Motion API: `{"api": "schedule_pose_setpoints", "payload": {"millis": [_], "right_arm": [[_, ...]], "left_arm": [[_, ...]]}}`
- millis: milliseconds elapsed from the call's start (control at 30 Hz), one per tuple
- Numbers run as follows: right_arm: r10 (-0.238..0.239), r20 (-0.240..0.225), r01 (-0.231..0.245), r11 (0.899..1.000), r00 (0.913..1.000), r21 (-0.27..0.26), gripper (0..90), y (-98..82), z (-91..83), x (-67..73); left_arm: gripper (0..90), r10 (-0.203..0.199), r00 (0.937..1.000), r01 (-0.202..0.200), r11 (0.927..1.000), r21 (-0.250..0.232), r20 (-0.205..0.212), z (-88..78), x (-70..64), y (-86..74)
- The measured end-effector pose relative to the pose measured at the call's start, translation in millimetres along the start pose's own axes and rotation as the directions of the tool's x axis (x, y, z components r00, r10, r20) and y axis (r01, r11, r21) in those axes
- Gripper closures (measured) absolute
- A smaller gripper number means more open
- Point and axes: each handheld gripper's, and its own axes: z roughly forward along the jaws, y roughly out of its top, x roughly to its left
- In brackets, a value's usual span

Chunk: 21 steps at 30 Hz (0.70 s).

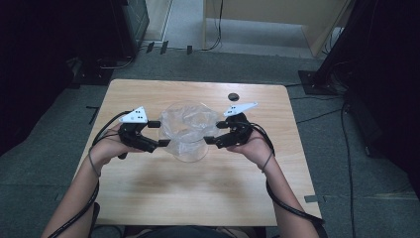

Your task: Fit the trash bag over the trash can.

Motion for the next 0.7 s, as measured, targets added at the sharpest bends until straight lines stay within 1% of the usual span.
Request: {"api": "schedule_pose_setpoints", "payload": {"millis": [33, 67, 167, 200, 267, 300, 333, 400, 500, 533, 633, 700], "right_arm": [[0.000, 0.000, 0.000, 1.000, 1.0000, 0.000, 21.7, 0.0, 0.0, 0.0], [0.015, -0.008, -0.015, 1.000, 0.9998, -0.002, 21.7, -1.4, 0.6, -1.6], [0.024, -0.015, -0.024, 1.000, 0.9996, 0.004, 22.3, -3.4, 2.4, -3.3], [0.019, -0.011, -0.019, 1.000, 0.9998, 0.012, 25.0, -4.4, 3.7, -3.9], [0.002, 0.030, -0.004, 0.999, 0.9996, 0.054, 25.9, -7.0, 7.7, -4.7], [0.000, 0.034, -0.002, 0.998, 0.9994, 0.066, 26.0, -8.7, 10.1, -6.0], [0.010, 0.031, -0.012, 0.997, 0.9995, 0.074, 26.1, -10.4, 12.1, -7.0], [0.010, 0.032, -0.012, 0.997, 0.9994, 0.081, 27.0, -12.3, 13.9, -8.9], [0.018, 0.036, -0.021, 0.997, 0.9992, 0.069, 27.8, -12.3, 11.8, -11.2], [0.022, 0.030, -0.023, 0.998, 0.9993, 0.059, 27.8, -12.0, 10.5, -11.7], [0.026, -0.017, -0.025, 0.999, 0.9995, 0.037, 27.1, -10.8, 4.8, -13.3], [0.016, -0.027, -0.015, 0.999, 0.9995, 0.038, 26.3, -10.0, -0.7, -14.4]], "left_arm": [[19.4, -0.004, 1.0000, 0.004, 1.0000, 0.000, 0.001, 1.1, 0.5, -1.0], [19.5, -0.009, 1.0000, 0.009, 1.0000, -0.003, -0.002, 2.6, 1.7, -2.5], [20.5, -0.017, 0.9997, 0.017, 0.9998, -0.007, -0.015, 4.2, 3.2, -3.8], [21.2, -0.015, 0.9998, 0.015, 0.9999, -0.005, -0.014, 4.5, 3.5, -4.2], [21.7, -0.019, 0.9997, 0.019, 0.9998, -0.003, -0.014, 5.4, 3.5, -5.6], [22.3, -0.018, 0.9997, 0.018, 0.9998, -0.002, -0.014, 5.7, 3.7, -6.4], [22.6, -0.023, 0.9997, 0.023, 0.9997, -0.002, -0.012, 6.0, 3.9, -7.0], [23.0, -0.024, 0.9997, 0.024, 0.9997, 0.000, -0.010, 6.8, 4.7, -8.1], [23.0, -0.025, 0.9997, 0.025, 0.9997, 0.002, -0.007, 8.1, 5.3, -9.3], [23.1, -0.025, 0.9997, 0.025, 0.9997, 0.002, -0.005, 7.9, 5.5, -9.4], [23.1, -0.028, 0.9995, 0.028, 0.9995, -0.013, 0.012, 3.1, 5.9, -7.7], [23.1, -0.023, 0.9996, 0.024, 0.9994, -0.026, 0.015, -2.9, 6.4, -5.1]]}}
